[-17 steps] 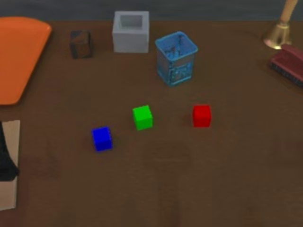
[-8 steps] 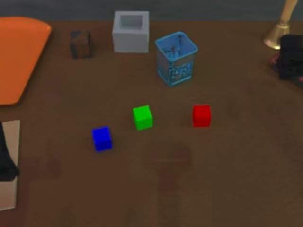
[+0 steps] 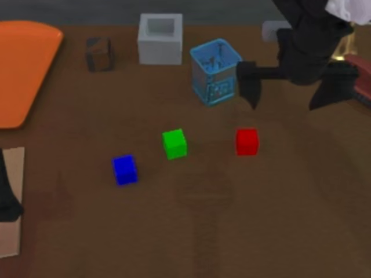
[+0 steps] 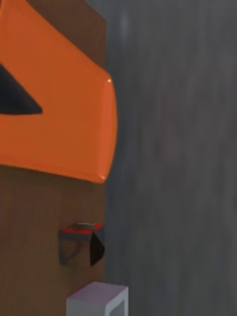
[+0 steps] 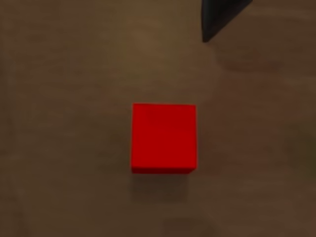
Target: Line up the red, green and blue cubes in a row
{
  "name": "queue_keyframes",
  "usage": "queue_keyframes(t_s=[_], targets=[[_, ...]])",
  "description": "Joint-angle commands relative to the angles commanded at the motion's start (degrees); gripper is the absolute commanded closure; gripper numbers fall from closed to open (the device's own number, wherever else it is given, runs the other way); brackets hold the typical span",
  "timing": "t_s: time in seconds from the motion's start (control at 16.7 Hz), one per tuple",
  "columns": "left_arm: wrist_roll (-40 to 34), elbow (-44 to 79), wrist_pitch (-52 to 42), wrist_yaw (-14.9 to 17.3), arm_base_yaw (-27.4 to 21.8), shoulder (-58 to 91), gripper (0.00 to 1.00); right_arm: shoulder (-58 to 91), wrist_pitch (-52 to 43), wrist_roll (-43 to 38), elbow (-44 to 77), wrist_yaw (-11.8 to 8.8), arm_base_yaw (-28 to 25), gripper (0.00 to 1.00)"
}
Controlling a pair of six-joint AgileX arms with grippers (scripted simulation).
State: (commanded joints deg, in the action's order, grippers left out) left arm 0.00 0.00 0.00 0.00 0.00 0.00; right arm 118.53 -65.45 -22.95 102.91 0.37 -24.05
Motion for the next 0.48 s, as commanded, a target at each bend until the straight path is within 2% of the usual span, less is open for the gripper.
queue_keyframes(t_s=[0.24,0.48], targets=[[0.0,0.0,0.0,0.0,0.0,0.0,0.0,13.19,-6.99,-2.89,13.57,-0.05,-2.84,0.0],[0.0,0.0,0.0,0.0,0.0,0.0,0.0,18.78,-9.7,-4.14,19.55,-0.07,-4.03,0.0]])
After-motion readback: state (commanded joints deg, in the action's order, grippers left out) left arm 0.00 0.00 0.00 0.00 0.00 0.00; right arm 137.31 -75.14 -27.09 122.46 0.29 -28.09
